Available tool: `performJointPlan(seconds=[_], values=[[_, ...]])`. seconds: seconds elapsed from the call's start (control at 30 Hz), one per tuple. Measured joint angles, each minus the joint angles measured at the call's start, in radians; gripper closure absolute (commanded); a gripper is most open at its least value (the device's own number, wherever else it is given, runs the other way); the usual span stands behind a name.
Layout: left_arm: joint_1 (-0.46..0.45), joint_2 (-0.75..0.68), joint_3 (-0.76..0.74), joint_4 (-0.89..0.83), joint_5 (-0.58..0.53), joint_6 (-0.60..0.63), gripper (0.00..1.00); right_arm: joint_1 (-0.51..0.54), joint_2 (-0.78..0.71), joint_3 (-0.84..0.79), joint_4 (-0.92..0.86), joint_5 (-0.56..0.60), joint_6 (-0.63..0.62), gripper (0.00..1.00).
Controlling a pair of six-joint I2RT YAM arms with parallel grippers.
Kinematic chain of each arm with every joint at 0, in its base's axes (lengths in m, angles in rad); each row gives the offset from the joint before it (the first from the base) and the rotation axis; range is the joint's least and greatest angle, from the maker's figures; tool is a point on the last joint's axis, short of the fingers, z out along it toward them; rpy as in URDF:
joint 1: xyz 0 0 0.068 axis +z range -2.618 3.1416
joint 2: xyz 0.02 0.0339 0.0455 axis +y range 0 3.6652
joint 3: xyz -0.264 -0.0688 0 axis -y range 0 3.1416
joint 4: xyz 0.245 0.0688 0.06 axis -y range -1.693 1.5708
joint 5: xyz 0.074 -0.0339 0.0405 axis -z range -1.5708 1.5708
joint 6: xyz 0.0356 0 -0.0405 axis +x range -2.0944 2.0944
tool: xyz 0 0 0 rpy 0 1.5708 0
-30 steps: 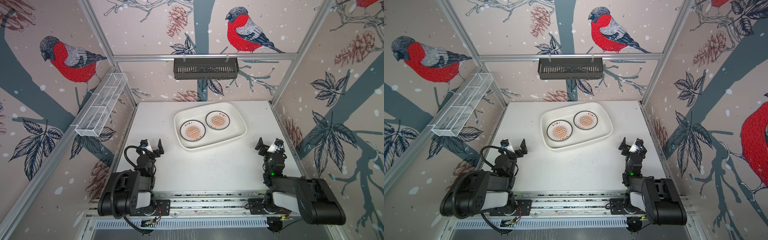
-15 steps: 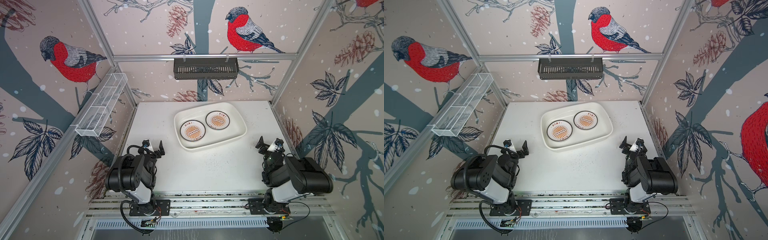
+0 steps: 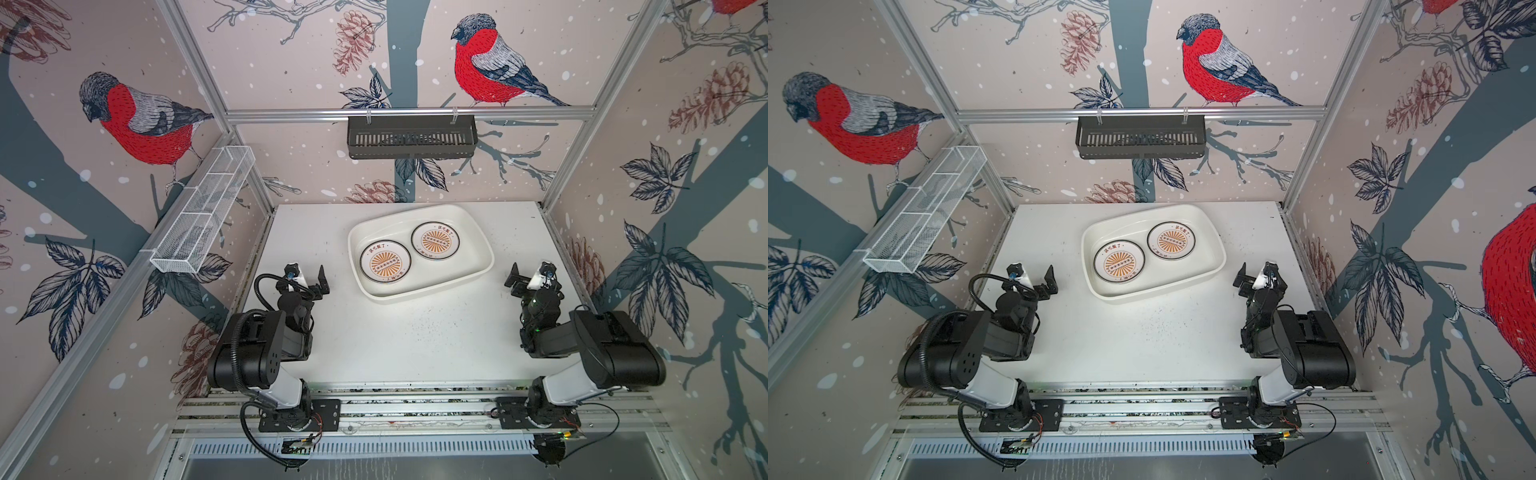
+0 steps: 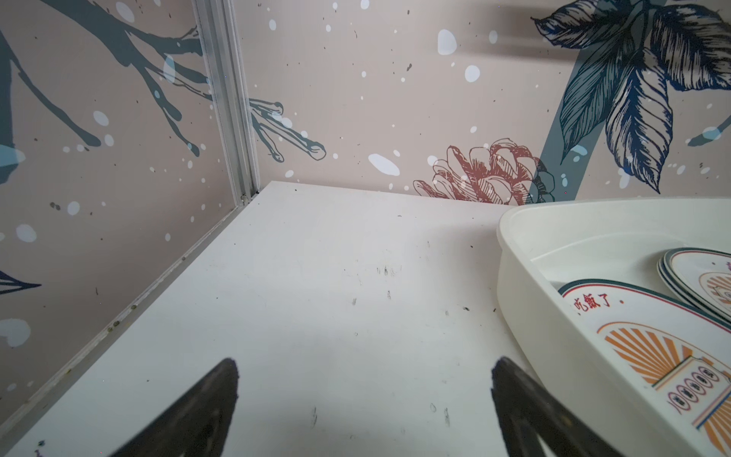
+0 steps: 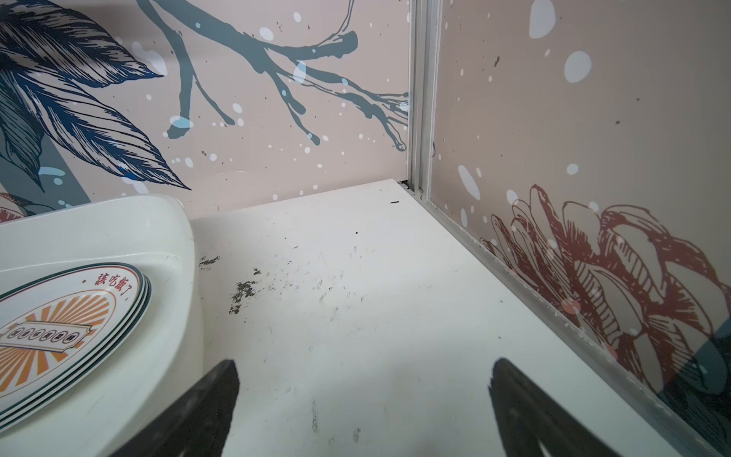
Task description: Place the plates into the plastic bin on the countertop
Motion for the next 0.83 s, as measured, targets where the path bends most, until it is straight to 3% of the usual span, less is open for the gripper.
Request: performJointPlan(seconds=[0.83], values=[[-0.027,0.0,0.028,-0.055,-0.009,0.019,0.01,0.011,0.003,0.006,-0.025,0.009,-0.024,0.01]])
